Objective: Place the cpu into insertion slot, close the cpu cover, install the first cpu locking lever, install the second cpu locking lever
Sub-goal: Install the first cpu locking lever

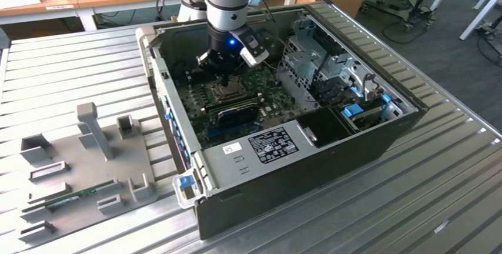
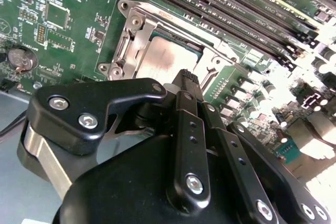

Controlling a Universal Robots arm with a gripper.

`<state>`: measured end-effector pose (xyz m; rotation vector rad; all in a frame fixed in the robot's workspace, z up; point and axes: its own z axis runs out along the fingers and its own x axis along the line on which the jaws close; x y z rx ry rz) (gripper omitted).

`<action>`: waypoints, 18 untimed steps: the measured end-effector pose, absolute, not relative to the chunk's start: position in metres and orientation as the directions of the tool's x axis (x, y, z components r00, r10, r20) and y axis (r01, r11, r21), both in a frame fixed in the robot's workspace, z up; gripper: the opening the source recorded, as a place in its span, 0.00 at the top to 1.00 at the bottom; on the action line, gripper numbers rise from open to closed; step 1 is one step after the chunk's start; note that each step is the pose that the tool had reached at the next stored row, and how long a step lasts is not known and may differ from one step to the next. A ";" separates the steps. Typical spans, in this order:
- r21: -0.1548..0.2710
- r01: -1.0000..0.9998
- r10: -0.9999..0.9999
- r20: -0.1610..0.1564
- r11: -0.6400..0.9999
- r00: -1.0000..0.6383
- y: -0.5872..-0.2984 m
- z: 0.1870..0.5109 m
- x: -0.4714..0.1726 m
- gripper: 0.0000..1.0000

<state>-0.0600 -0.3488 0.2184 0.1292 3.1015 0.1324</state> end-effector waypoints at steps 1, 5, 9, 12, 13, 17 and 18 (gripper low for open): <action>0.087 0.081 0.084 -0.031 0.993 -0.996 -0.349 0.220 -0.060 0.90; 0.086 0.082 0.084 -0.031 0.993 -0.996 -0.349 0.226 -0.060 0.90; 0.087 0.081 0.084 -0.031 0.993 -0.996 -0.349 0.226 -0.060 0.90; 0.087 0.081 0.084 -0.031 0.993 -0.996 -0.349 0.227 -0.060 0.90; 0.087 0.080 0.083 -0.031 0.993 -0.996 -0.349 0.227 -0.060 0.90; 0.087 0.070 0.073 -0.035 0.994 -0.997 -0.349 0.227 -0.059 0.90; 0.087 0.065 0.068 -0.037 0.994 -0.997 -0.349 0.227 -0.059 0.90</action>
